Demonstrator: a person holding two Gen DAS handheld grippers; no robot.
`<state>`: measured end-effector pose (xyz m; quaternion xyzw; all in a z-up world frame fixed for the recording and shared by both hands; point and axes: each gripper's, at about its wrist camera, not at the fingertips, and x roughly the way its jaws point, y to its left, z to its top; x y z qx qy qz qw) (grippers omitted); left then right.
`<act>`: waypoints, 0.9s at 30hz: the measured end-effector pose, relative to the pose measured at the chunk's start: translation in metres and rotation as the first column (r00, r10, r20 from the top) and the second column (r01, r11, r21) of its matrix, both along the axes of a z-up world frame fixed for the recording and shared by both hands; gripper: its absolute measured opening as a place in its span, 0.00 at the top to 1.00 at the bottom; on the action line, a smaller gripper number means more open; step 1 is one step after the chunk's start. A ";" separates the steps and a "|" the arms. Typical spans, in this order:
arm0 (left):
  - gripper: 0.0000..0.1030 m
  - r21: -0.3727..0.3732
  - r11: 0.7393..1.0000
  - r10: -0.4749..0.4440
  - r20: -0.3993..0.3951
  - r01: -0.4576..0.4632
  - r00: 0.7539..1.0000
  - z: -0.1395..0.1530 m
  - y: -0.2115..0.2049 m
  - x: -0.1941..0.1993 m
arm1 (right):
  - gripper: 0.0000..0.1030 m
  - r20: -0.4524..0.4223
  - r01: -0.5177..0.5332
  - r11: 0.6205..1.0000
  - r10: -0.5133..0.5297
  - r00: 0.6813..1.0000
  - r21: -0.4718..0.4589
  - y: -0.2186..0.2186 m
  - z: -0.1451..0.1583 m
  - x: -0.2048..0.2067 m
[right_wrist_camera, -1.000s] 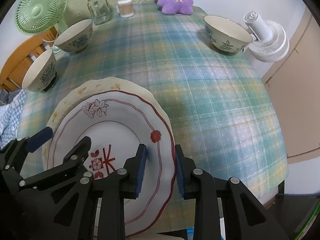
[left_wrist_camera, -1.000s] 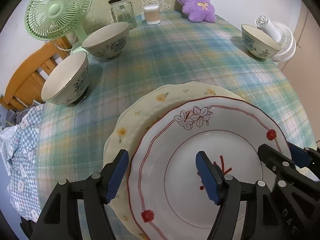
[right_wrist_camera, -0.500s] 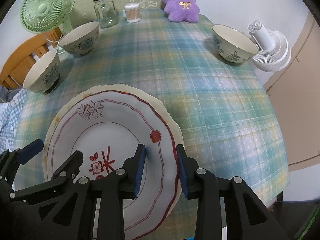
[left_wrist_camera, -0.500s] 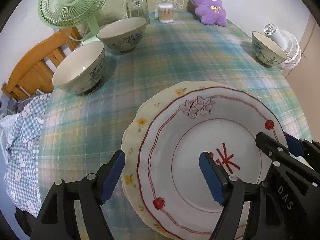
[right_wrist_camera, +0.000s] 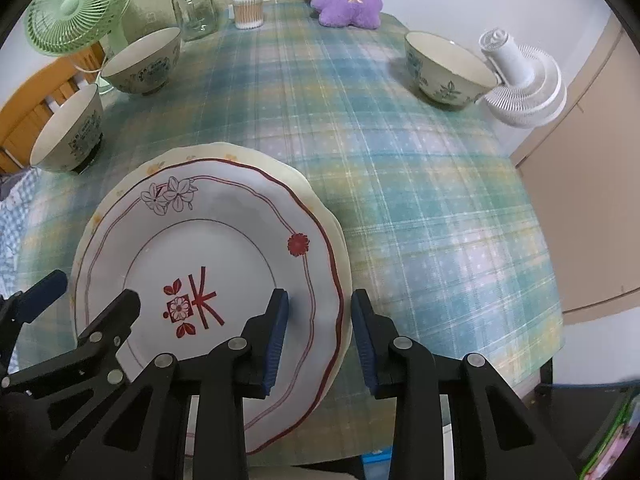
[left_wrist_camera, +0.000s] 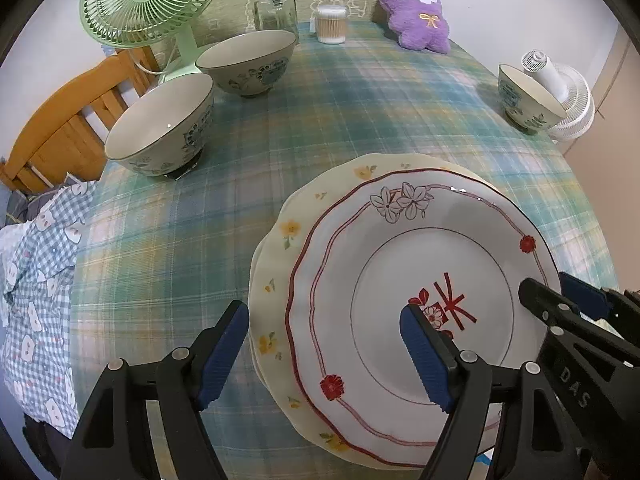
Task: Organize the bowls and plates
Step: 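Set the red-rimmed plate onto the stack and open the left tool, then withdraw the left tool from the plates toward the white bowls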
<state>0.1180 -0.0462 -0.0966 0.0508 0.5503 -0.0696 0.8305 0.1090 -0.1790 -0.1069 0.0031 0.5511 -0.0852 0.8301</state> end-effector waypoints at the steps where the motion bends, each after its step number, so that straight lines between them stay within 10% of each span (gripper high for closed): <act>1: 0.23 -0.002 1.000 -0.003 0.000 0.003 1.000 0.000 0.001 0.000 | 0.65 0.005 0.002 1.000 -0.002 1.000 -0.001 0.000 0.000 0.000; 14: 0.23 -0.023 0.999 -0.044 0.024 0.044 0.999 0.006 0.009 -0.002 | 0.64 0.030 0.002 1.000 -0.002 1.000 0.015 0.006 0.003 0.011; 18: 0.21 -0.034 0.999 -0.038 0.031 0.039 0.999 0.013 0.014 -0.002 | 0.36 0.055 -0.008 0.999 0.006 0.998 0.033 0.007 0.015 0.010; 27: 0.20 -0.058 0.997 0.051 0.099 -0.045 0.994 0.047 0.022 0.004 | 0.29 0.151 -0.147 0.987 0.136 0.979 0.065 0.025 0.058 0.021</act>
